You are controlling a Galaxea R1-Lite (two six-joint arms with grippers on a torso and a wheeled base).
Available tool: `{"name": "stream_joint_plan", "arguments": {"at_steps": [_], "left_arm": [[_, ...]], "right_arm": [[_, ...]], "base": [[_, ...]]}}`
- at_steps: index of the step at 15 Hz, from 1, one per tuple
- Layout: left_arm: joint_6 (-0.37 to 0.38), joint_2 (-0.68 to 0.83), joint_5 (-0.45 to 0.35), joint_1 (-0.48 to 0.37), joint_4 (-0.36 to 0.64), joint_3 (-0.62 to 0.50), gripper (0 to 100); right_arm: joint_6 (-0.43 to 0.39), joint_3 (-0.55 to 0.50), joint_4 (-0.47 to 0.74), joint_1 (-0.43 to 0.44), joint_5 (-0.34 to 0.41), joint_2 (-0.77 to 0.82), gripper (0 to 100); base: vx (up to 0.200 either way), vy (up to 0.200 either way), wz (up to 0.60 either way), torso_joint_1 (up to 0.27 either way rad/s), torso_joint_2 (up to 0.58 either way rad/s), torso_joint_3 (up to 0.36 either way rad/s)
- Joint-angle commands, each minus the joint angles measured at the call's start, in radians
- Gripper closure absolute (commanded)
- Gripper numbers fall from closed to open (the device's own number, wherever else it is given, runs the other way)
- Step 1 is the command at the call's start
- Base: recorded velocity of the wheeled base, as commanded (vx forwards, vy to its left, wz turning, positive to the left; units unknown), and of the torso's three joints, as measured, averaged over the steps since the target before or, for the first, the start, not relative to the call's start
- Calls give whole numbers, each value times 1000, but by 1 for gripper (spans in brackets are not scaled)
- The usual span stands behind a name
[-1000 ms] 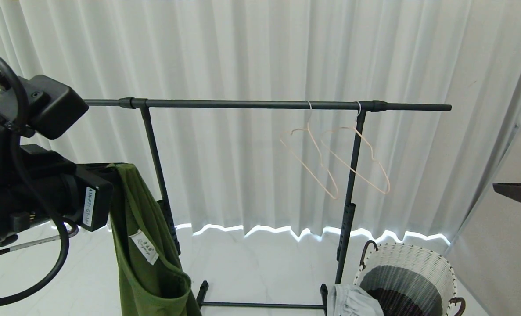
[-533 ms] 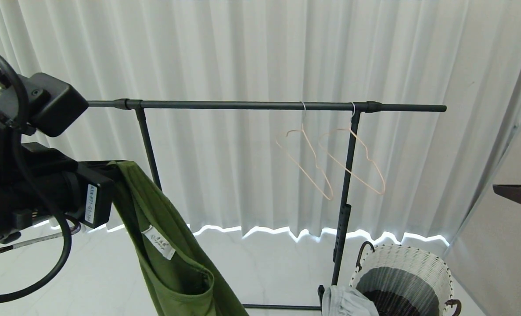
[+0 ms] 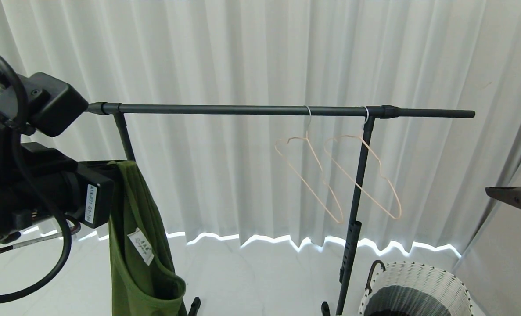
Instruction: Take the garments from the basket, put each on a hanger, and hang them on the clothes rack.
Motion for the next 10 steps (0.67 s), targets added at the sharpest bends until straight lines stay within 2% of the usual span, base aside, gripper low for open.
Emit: {"name": "stream_joint_plan", "arguments": {"at_steps": [1,4,8,10], "left_arm": [[0,5,1,0,1,0,100],[-6,8,1,2,1,0,100],[-6,5,1,2,1,3,100],[-7,0,-1,2,-1,9,100]], "right_arm": [[0,0,0,2,5,15,0],[0,24,0,2,20,32,0],[3,55,-1,2,155,53,0],[8,41,-20,5,180,117,0]], "base": [[200,0,0,7,7,-2],[200,0,0,2,1,4],[200,0,0,1,1,4],[0,0,0,0,0,0]]}}
